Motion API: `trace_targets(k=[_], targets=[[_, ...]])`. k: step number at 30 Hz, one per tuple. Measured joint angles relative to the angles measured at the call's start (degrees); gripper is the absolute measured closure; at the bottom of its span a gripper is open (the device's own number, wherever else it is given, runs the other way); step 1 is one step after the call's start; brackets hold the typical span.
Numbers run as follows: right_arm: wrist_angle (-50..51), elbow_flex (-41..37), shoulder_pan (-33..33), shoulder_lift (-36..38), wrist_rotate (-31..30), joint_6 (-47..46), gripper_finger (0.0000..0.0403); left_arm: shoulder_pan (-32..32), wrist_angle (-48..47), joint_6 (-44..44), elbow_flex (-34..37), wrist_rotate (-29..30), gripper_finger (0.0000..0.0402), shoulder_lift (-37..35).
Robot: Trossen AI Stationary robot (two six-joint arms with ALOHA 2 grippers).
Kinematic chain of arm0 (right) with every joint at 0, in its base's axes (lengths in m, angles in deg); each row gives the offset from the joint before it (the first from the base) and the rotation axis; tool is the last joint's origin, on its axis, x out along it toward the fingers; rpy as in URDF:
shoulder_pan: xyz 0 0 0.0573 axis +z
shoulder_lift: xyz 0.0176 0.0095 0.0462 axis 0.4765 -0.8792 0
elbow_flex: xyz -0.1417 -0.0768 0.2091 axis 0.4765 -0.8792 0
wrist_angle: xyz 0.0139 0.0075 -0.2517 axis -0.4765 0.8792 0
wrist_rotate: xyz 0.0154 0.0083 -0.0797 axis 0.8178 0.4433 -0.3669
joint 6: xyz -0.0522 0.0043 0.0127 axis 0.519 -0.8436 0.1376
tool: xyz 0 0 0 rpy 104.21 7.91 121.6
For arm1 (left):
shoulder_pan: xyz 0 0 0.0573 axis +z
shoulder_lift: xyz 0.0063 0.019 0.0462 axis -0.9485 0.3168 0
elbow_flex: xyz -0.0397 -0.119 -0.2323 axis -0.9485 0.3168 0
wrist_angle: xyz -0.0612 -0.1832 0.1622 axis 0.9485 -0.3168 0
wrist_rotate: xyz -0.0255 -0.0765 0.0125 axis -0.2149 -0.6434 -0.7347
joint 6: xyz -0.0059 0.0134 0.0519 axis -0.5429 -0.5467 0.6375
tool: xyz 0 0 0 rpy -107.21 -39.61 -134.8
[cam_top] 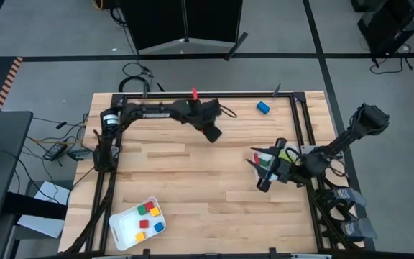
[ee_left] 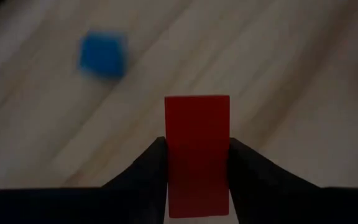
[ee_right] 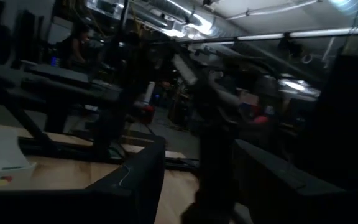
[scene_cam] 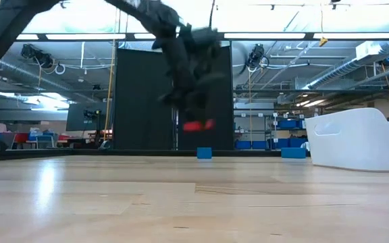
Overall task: Sort blocks by size
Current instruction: Put the red rectangular block into the top white bin, then put the blue rectangular block into the top white bin
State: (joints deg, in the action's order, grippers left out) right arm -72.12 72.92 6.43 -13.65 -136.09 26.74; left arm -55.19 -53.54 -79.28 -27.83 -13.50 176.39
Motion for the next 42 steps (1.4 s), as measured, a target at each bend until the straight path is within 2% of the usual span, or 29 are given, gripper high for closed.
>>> trace_targets(k=[4,7,12,15,20,25,26,28,32,35,38,42], targets=[[-0.6,0.0,5.13,3.65,-5.89,6.1,0.0203,-6.89,13.91,1.37,0.09,-1.05,0.027,0.11],[-1.37,0.0,8.68,6.64,-7.08,7.69,0.0207,-11.02,29.11,2.61,-0.24,-3.67,0.027,2.13],[-1.39,0.02,12.85,9.64,-7.38,7.96,0.0212,-12.88,45.93,2.36,0.06,-7.31,0.027,7.57],[-1.32,0.02,14.03,9.87,-7.34,8.82,0.0214,-12.87,52.06,0.79,-2.09,-8.74,0.027,10.38],[-1.31,0.02,14.26,9.75,-7.44,9.44,0.0213,-13.29,55.55,-0.81,-8.35,-11.28,0.027,16.76],[-1.25,0.02,14.47,9.72,-7.85,9.53,0.0216,-13.53,52.88,-1.49,-17.12,-13.63,0.027,22.15],[-1.22,0.02,14.5,9.69,-7.89,9.71,0.0217,-13.5,51.52,-1.6,-18.08,-14.78,0.0263,23.08],[-1.3,0.02,14.65,9.57,-8.07,9.85,0.0217,-13.48,51.15,-1.57,-19.08,-15.44,0.0221,24.41],[-1.08,0.02,14.71,9.52,-8.83,9.88,0.0215,-13.1,51.85,0.26,-19.34,-15.51,0.0119,23.71],[-0.98,0.02,14.71,9.52,-8.89,9.88,0.0213,-12.59,52.79,1.18,-18.21,-12.8,0.0079,21.96],[-0.96,0.02,14.71,9.52,-9.14,9.88,0.0211,-12.06,52.1,2.96,-15.56,-8.66,0.0076,19.43],[-0.84,0.02,14.71,9.52,-9.46,9.89,0.0213,-10.54,52.19,4.49,-7.95,-4.18,0.011,13.1]])
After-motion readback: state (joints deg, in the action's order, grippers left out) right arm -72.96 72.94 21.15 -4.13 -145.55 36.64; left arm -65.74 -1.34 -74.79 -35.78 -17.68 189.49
